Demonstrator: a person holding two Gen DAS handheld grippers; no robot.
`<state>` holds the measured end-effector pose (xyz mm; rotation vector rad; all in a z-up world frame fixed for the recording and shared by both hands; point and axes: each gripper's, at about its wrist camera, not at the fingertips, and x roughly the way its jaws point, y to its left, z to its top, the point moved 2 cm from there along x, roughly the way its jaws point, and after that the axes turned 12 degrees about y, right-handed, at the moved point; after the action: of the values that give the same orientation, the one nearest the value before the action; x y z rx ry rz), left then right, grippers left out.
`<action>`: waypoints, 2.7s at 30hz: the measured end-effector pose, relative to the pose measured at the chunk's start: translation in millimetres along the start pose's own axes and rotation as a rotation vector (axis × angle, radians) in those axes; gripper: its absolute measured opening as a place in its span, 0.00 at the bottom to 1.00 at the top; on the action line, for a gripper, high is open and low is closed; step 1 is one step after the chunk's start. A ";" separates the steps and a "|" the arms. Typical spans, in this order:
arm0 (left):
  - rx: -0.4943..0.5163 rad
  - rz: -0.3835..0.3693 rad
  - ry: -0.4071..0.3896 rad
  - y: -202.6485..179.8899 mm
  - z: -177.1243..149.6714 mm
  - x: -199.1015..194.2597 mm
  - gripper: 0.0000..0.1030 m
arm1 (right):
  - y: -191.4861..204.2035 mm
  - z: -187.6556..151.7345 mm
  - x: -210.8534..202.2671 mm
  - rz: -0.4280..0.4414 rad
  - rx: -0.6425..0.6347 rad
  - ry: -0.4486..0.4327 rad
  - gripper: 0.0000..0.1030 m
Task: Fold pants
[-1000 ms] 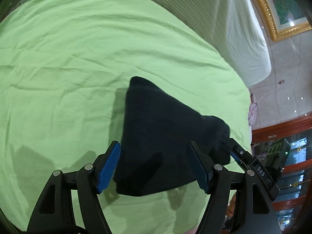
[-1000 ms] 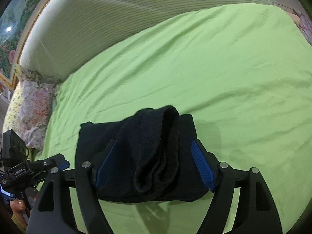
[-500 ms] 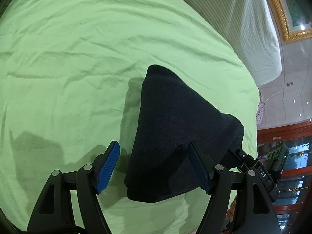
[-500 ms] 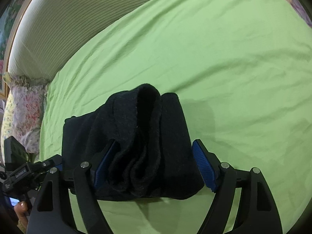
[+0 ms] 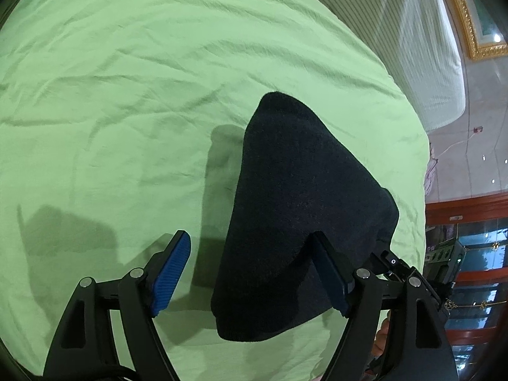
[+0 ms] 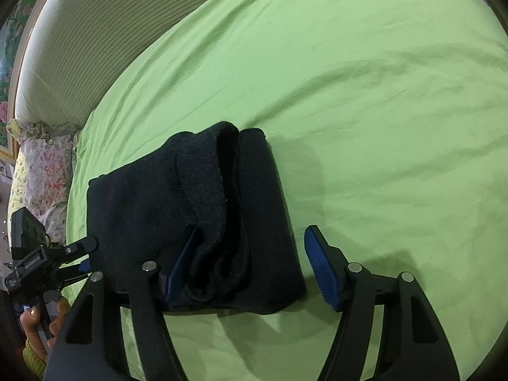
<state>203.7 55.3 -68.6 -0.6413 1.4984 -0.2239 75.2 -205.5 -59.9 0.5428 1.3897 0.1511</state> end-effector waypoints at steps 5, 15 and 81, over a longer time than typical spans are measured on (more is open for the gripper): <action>0.013 0.020 -0.001 -3.1 1.4 7.3 0.76 | 0.1 0.2 2.1 0.061 0.004 0.000 0.59; 0.050 0.089 -0.010 -13.6 1.7 23.7 0.77 | -2.8 0.9 5.5 0.103 -0.030 0.001 0.59; -0.038 0.056 -0.342 81.9 6.0 -148.4 0.30 | 202.9 45.9 50.1 0.207 -0.397 0.030 0.38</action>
<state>176.1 200.6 14.7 -0.6315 1.1913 -0.0389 171.7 -21.1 -10.0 0.3508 1.2867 0.5916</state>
